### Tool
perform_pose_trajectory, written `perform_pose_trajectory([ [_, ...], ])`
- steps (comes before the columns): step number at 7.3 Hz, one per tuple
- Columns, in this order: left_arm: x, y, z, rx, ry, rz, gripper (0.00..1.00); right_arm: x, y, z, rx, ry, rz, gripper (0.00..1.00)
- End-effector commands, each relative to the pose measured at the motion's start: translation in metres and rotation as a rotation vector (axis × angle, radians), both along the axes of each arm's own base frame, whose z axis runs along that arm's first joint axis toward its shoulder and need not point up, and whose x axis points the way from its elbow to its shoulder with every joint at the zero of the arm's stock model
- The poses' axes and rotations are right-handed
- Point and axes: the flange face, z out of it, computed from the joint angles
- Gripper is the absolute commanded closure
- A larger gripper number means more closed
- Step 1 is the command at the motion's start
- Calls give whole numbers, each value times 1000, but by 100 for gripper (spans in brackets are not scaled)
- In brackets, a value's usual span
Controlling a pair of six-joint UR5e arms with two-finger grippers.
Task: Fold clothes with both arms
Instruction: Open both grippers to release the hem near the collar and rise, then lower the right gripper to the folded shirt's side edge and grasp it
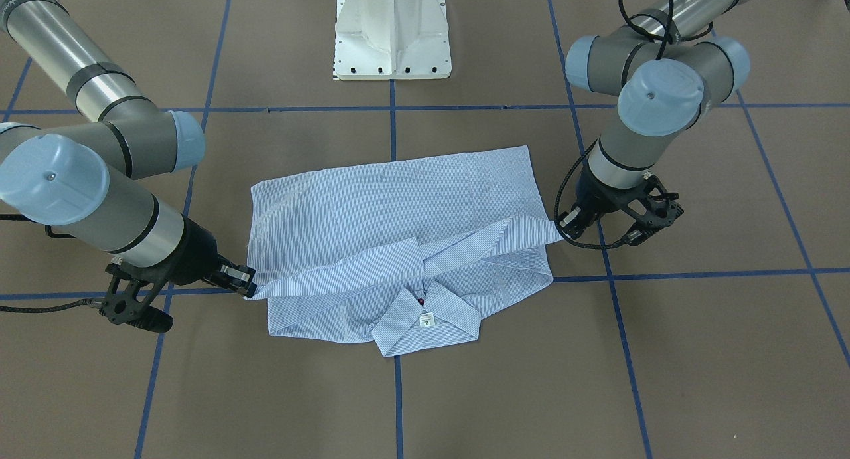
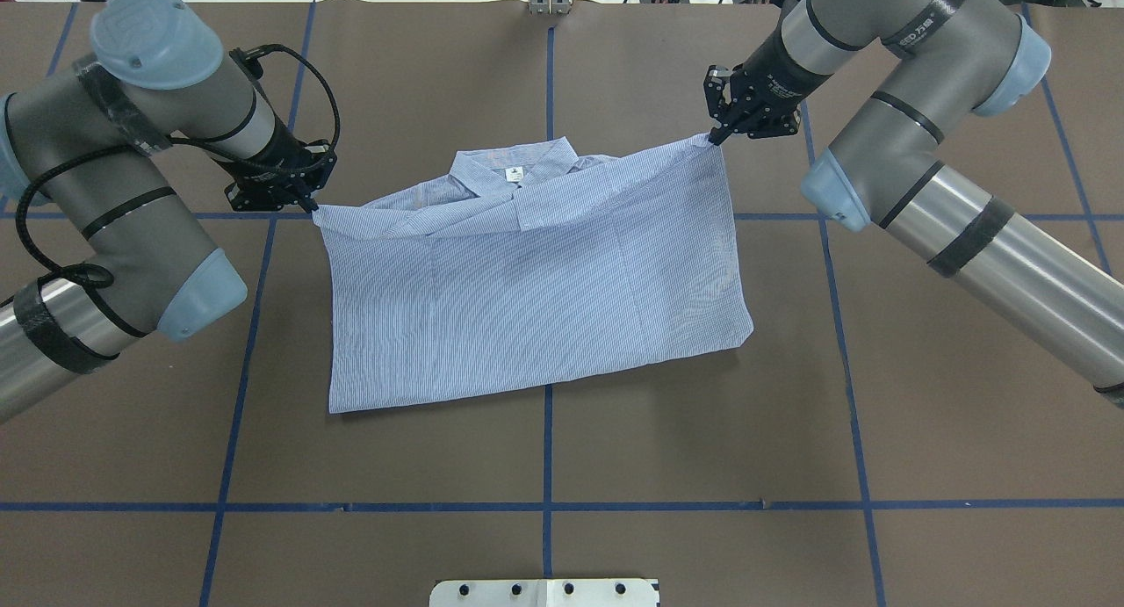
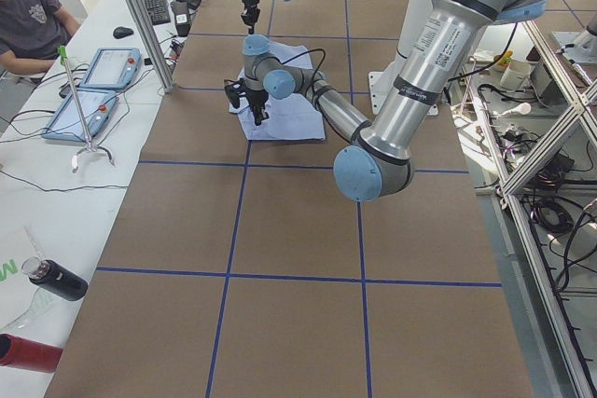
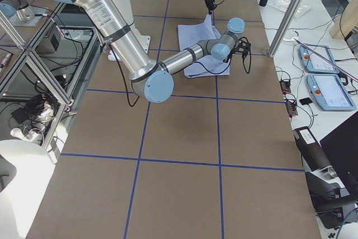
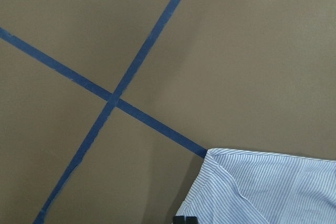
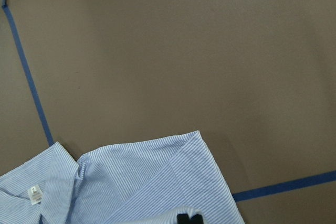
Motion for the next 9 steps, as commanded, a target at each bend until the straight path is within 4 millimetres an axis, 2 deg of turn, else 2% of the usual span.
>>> perform_pose_trajectory([
  [1, 0, -1, 4, 10, -12, 8, 18, -2, -2, 3, 2, 11, 7, 17],
  [2, -7, -4, 3, 20, -14, 8, 0, -2, -2, 5, 28, 18, -4, 0],
  [4, -39, -15, -7, 65, -10, -2, 0, -1, 1, 4, 48, 11, -23, 0],
  [5, -48, -14, -14, 76, -7, -7, 0, 4, 8, -1, 54, -8, -35, 0],
  [6, -48, -13, -18, 80, -1, -8, 0, 4, 29, -3, 65, -25, -54, 0],
  [8, -54, -6, -30, 97, 17, -13, 0, -36, 115, 36, 79, 16, -126, 0],
  [9, -56, -2, -38, 95, 17, -12, 0, -51, 145, 55, 80, 43, -155, 0],
])
